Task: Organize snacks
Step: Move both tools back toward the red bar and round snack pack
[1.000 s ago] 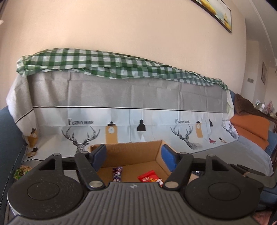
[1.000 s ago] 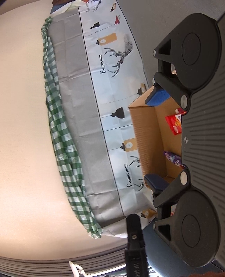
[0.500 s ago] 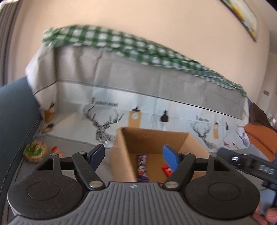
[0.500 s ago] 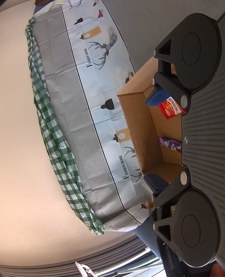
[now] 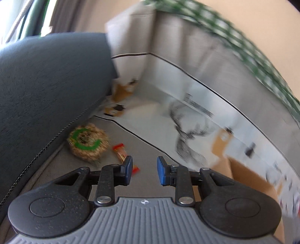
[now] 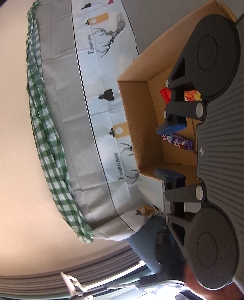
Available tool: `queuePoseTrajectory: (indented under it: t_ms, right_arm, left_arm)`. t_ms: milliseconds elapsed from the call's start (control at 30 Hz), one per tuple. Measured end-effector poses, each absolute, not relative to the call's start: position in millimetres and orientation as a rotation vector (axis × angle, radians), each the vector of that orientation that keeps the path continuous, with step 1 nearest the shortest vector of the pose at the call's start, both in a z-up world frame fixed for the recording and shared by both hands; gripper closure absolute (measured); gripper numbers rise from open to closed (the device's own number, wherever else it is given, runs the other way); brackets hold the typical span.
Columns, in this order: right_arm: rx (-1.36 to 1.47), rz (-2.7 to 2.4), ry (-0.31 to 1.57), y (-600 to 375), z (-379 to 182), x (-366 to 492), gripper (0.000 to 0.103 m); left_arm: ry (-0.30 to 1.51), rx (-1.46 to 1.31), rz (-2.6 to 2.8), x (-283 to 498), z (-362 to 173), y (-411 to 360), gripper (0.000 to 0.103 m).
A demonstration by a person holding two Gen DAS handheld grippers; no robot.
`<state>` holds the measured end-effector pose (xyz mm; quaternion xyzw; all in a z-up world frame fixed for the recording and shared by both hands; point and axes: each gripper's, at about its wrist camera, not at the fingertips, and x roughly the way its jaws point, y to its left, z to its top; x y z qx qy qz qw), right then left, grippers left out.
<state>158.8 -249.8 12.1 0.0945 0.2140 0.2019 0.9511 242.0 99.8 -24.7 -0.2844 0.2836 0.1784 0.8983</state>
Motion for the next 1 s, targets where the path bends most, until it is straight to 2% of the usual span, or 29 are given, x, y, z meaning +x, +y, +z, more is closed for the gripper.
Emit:
queuePoseTrajectory:
  t_ms: [167, 267, 433, 500, 533, 567, 600, 1000]
  right_arm:
    - [0.139, 0.438, 0.502, -232.4, 6.2, 169.6, 0.065]
    - [0.103, 0.489, 0.573, -211.9, 3.2, 182.2, 0.077]
    - [0.038, 0.539, 0.636, -157.4, 14.9, 221.6, 0.078]
    - [0.001, 0.573, 0.674, -128.4, 17.9, 242.6, 0.075]
    - [-0.016, 0.575, 0.681, -114.8, 18.2, 252.0, 0.071]
    - [-0.032, 0.576, 0.691, -101.4, 17.4, 261.5, 0.061]
    - [-0.04, 0.579, 0.703, -88.1, 15.8, 270.7, 0.059]
    - [-0.215, 0.665, 0.844, 16.9, -62.7, 346.5, 0.053]
  left_arm:
    - [0.554, -0.609, 0.506, 251.4, -36.9, 124.2, 0.066]
    - [0.552, -0.661, 0.618, 249.5, -42.7, 139.5, 0.066]
    - [0.559, -0.802, 0.706, 243.5, -54.2, 166.1, 0.066]
    - [0.569, -0.857, 0.759, 240.9, -59.3, 176.3, 0.066]
    - [0.574, -0.88, 0.783, 239.5, -61.6, 180.9, 0.066]
    - [0.577, -0.911, 0.803, 237.6, -64.5, 185.9, 0.066]
    - [0.582, -0.941, 0.815, 236.4, -67.2, 189.7, 0.066]
    - [0.626, -1.103, 0.866, 227.6, -85.7, 216.7, 0.061]
